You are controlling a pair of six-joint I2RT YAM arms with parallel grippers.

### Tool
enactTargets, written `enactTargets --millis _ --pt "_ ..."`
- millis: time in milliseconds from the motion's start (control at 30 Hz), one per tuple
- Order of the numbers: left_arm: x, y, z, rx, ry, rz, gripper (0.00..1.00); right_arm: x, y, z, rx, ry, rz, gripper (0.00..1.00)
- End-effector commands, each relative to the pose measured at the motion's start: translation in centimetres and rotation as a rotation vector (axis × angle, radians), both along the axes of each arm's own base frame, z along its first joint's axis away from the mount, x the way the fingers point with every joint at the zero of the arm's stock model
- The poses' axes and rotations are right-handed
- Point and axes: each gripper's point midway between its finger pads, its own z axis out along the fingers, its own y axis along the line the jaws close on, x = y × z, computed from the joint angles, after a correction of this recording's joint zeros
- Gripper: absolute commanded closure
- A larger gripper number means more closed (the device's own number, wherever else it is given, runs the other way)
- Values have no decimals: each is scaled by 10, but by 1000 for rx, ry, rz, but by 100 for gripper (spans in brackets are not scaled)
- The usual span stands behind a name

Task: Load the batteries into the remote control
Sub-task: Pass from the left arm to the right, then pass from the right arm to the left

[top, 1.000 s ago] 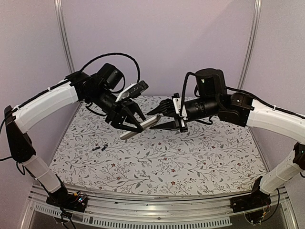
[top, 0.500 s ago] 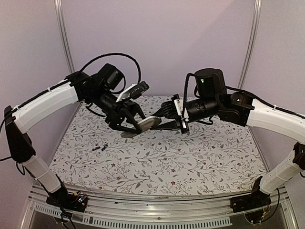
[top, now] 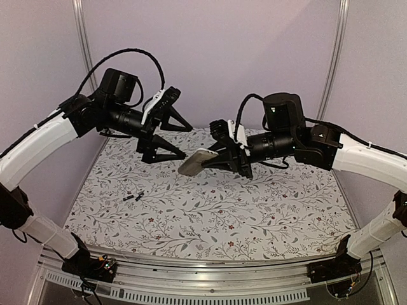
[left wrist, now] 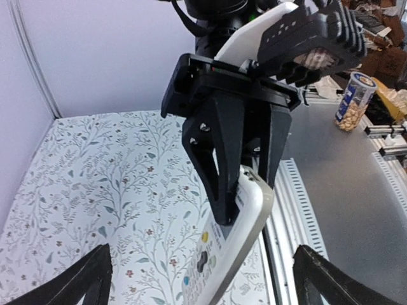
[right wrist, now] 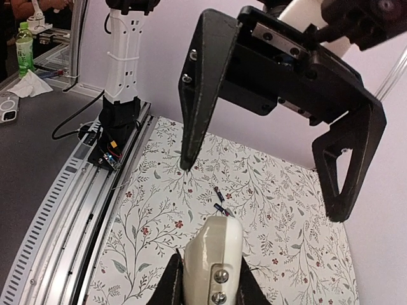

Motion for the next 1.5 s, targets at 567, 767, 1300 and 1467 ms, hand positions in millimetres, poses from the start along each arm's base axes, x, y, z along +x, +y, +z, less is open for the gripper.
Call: enactTargets --millis 567,767,1300,1467 --pt "-10 -17 -39 97 -231 -1 58 -4 -1 47 99 203 -53 100" --pt "-21 -16 -42 92 -188 -35 75 -1 0 49 102 183 -62 100" --pt "-22 -17 -28 48 -57 40 100 13 4 46 108 211 -124 1" --pt "-22 -16 -31 54 -57 43 100 9 8 43 116 244 -95 12"
